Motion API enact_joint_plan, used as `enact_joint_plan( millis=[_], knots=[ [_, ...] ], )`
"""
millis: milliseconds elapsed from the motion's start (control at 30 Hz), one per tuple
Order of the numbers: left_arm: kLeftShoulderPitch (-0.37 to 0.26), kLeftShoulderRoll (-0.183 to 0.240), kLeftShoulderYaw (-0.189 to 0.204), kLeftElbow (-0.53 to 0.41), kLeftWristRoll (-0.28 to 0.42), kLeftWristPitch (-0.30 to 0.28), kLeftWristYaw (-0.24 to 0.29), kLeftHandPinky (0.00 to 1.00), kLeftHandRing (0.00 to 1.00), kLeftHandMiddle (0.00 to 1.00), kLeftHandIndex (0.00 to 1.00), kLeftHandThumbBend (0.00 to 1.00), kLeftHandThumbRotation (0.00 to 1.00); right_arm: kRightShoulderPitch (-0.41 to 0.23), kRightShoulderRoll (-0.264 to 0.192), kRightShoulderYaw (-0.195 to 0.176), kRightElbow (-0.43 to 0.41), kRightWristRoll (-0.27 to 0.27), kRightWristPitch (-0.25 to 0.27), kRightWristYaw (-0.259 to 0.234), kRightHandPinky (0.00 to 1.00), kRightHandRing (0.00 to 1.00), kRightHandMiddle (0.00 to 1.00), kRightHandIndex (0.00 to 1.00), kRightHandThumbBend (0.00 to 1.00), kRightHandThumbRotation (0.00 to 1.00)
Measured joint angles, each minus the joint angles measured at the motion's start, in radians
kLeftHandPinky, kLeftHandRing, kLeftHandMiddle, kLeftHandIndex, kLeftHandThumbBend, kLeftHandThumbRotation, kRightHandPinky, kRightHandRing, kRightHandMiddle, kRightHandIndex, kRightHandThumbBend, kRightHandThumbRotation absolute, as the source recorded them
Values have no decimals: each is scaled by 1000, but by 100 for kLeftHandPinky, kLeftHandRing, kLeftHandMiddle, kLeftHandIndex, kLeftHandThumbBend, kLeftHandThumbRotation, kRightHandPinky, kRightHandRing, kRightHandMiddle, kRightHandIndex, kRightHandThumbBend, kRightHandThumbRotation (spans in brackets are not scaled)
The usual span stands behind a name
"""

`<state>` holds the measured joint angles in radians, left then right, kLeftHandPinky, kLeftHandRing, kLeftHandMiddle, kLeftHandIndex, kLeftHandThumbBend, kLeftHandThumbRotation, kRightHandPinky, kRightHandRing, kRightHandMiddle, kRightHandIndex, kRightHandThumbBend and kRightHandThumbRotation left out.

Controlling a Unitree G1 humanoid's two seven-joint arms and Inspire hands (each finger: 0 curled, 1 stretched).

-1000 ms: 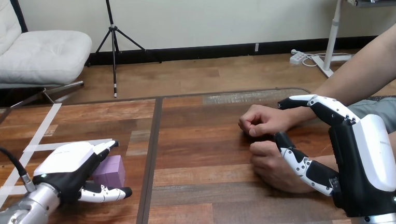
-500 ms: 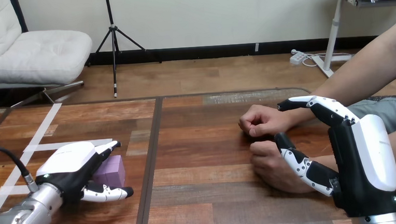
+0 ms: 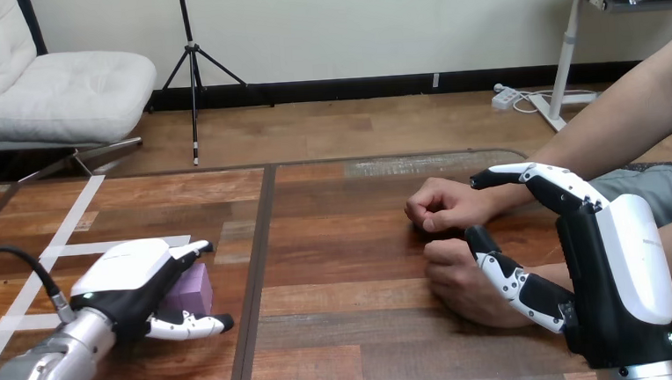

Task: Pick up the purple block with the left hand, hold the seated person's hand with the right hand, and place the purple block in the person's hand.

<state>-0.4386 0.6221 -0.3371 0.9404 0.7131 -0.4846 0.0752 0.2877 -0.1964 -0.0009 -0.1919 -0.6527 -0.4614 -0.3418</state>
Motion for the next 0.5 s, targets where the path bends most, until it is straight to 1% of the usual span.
enact_joint_plan(
  millis=[500],
  knots=[
    [-29, -22, -8, 56, -1, -40, 18, 65, 76, 81, 82, 61, 51, 0, 0, 1, 0, -10, 0, 0, 74, 75, 69, 63, 37, 0]
  ],
)
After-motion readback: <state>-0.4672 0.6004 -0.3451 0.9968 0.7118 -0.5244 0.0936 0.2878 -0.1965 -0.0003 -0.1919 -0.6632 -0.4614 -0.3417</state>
